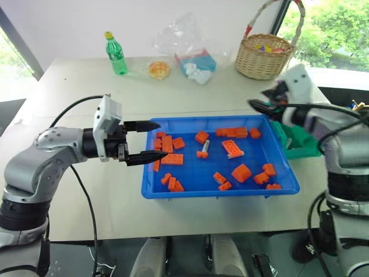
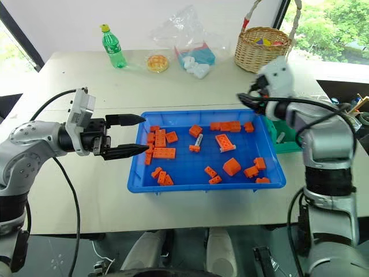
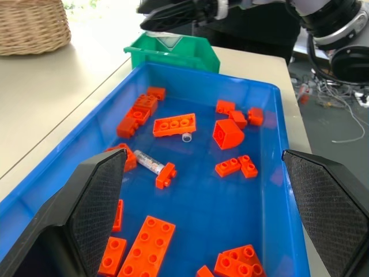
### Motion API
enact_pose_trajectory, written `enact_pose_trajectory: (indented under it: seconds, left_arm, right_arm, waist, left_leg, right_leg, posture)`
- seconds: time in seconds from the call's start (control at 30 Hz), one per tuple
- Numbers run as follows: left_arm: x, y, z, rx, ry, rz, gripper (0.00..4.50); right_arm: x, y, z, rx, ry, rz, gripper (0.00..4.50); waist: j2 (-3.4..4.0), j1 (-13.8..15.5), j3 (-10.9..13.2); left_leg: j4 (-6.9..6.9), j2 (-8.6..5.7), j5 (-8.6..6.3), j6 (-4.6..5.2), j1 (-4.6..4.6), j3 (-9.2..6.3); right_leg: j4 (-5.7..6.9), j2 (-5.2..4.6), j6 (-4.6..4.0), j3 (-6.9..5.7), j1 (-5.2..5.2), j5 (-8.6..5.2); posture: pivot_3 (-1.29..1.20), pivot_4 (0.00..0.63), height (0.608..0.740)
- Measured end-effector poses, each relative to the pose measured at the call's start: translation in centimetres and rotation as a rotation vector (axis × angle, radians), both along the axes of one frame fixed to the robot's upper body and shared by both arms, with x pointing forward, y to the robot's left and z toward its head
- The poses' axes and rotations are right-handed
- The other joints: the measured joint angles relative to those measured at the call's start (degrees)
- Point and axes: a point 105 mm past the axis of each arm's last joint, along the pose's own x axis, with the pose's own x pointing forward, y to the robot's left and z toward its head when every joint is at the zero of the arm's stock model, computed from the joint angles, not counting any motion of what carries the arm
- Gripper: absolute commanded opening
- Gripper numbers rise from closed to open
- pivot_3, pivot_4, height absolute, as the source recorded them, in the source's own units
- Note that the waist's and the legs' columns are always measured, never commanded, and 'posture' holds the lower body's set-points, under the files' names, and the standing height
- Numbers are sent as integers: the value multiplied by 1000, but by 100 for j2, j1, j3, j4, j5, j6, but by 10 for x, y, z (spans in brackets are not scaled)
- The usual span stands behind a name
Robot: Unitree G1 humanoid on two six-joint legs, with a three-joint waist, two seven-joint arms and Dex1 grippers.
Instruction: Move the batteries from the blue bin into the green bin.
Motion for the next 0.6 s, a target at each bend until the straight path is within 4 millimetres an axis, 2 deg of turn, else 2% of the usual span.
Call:
enact_pose_trajectory:
  seconds: [0.1,0.2,0.37,0.6]
  left_arm:
    - [0,0,0,0,-1,3,4500]
    - [0,0,0,0,-1,4,4500]
    - [0,0,1,0,-6,4,4500]
    - [-1,-1,0,2,-10,14,4500]
  right_arm:
    - [-4,34,-34,-48,115,111,2488]
    - [-13,50,-63,-103,208,190,2488]
    - [-15,58,-89,-101,347,165,2488]
    - [-21,77,-102,-66,423,155,2488]
  waist:
    - [-1,31,1]
    - [-1,20,1]
    - [-1,-26,1]
    - [0,-21,1]
  left_leg:
    - [1,-10,0,0,-3,-1]
    - [1,-13,0,0,-4,1]
    - [0,-7,0,0,-1,-1]
    - [-1,-8,0,0,-1,-1]
  right_leg:
    - [-2,-7,5,-1,1,3]
    - [-4,-10,6,-1,0,3]
    - [3,-3,7,0,-5,4]
    - [2,-2,8,1,-7,5]
  posture:
    - [0,150,693]
    - [0,150,693]
    - [0,150,693]
    - [0,150,693]
